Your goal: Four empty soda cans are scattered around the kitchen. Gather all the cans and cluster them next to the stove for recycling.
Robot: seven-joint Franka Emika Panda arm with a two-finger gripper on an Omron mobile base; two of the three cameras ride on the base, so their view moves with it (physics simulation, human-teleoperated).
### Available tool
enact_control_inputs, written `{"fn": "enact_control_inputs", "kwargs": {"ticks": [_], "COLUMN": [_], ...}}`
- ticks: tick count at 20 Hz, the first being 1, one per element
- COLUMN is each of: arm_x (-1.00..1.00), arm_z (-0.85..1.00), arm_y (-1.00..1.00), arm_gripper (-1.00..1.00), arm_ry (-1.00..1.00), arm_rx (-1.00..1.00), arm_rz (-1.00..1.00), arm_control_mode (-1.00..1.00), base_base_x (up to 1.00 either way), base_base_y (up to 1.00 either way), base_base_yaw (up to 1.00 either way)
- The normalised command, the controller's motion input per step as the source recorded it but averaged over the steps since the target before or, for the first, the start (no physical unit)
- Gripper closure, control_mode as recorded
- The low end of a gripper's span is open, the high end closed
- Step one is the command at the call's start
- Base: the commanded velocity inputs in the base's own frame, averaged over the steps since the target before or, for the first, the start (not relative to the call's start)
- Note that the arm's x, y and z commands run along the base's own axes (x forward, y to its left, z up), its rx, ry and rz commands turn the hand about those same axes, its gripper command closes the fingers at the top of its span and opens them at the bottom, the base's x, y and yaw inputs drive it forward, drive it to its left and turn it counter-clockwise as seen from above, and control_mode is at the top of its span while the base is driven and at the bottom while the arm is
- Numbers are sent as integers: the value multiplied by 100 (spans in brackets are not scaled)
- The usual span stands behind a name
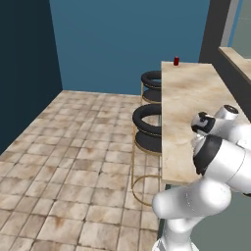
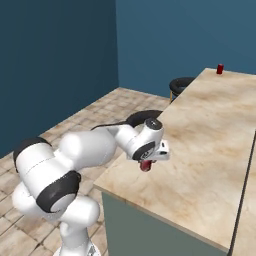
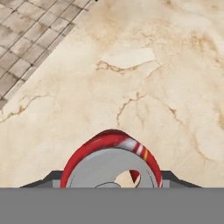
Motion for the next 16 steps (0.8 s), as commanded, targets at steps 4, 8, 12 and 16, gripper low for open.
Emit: {"fn": "enact_control_inputs", "kwargs": {"ticks": [4,8,12,16], "arm_x": [-35,-38,-41,-41], "arm_z": [41,40,28,16], "arm_y": [15,13,9,10], "arm_gripper": [100,100,100,100], "arm_ry": [-1,0,4,4], "arm_rx": [0,0,0,0], "arm_rz": [0,0,-7,-7], "arm_control_mode": [-100,-100,-100,-100], "base_base_x": [0,0,0,0], "base_base_y": [0,0,0,0], "base_base_yaw": [0,0,0,0]}}
